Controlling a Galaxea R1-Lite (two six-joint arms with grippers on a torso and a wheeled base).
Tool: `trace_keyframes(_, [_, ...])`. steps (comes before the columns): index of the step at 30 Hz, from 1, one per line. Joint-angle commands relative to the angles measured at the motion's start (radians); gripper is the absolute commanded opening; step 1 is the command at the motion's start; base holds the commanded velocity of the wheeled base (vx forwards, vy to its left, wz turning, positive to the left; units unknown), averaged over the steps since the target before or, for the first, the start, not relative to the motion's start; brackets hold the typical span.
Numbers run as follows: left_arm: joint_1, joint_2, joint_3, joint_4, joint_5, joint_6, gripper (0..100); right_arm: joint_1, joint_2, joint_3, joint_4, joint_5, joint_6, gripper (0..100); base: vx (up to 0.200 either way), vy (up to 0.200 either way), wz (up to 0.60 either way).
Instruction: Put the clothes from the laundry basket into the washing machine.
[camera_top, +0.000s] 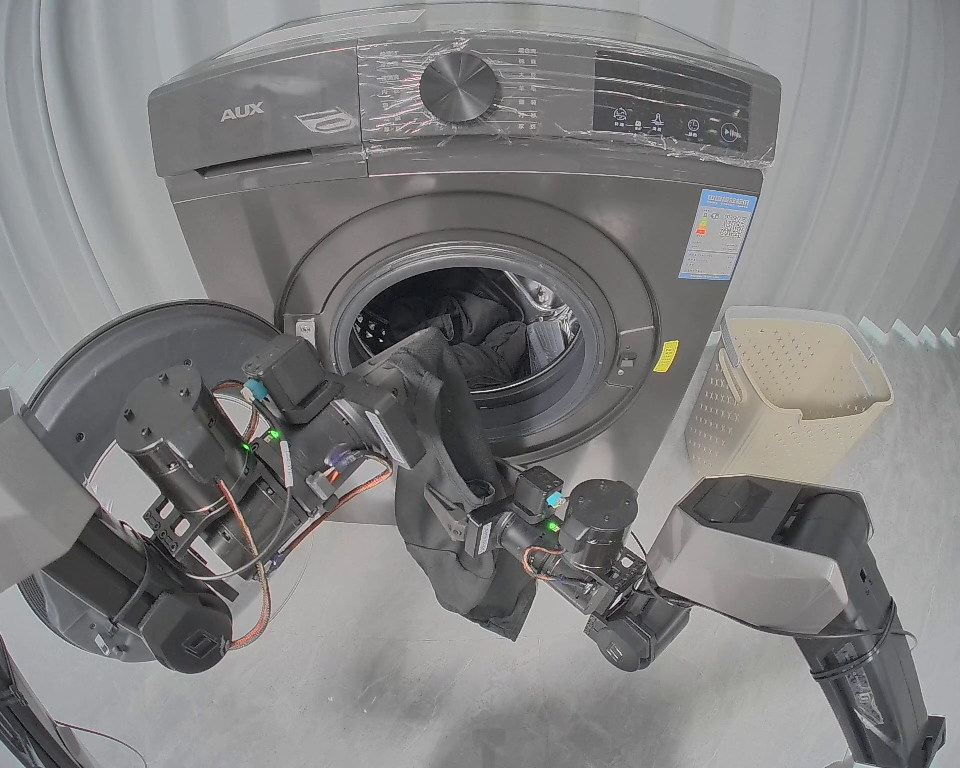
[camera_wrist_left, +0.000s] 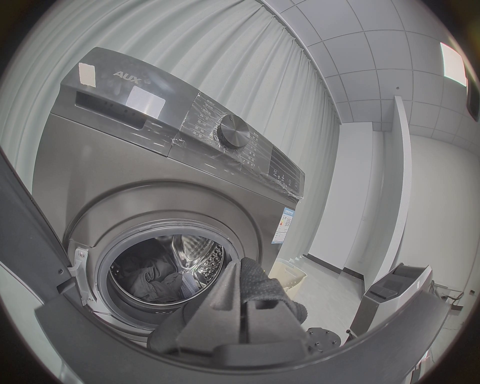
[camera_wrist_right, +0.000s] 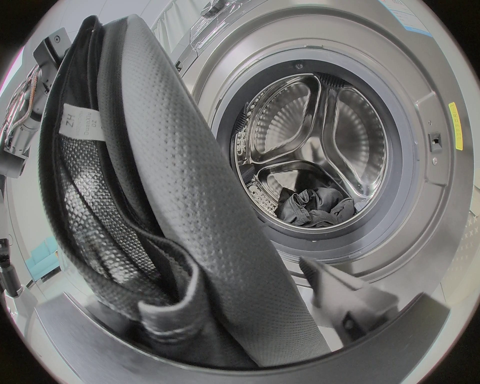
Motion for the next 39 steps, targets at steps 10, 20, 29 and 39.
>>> trace_keyframes(10, [0.032, 0.004, 0.043, 0.001, 0.031, -0.001, 0, -0.065, -0.069, 0.02, -0.009, -0.02, 0.007, 0, 0.0, 0.0, 0.0])
trace_keyframes(20, [0.062, 0.051, 0.165, 0.001, 0.014, 0.003, 0, -0.108, -0.197, 0.092, -0.001, -0.02, 0.003, 0, 0.0, 0.0, 0.0])
trace_keyframes(29, [0.053, 0.202, 0.216, -0.002, -0.021, 0.048, 0, -0.094, -0.247, 0.094, 0.004, -0.022, 0.004, 0, 0.0, 0.0, 0.0])
trace_keyframes(39, [0.032, 0.246, 0.218, -0.002, -0.02, 0.046, 0, -0.092, -0.249, 0.094, 0.001, -0.022, 0.007, 0, 0.0, 0.0, 0.0])
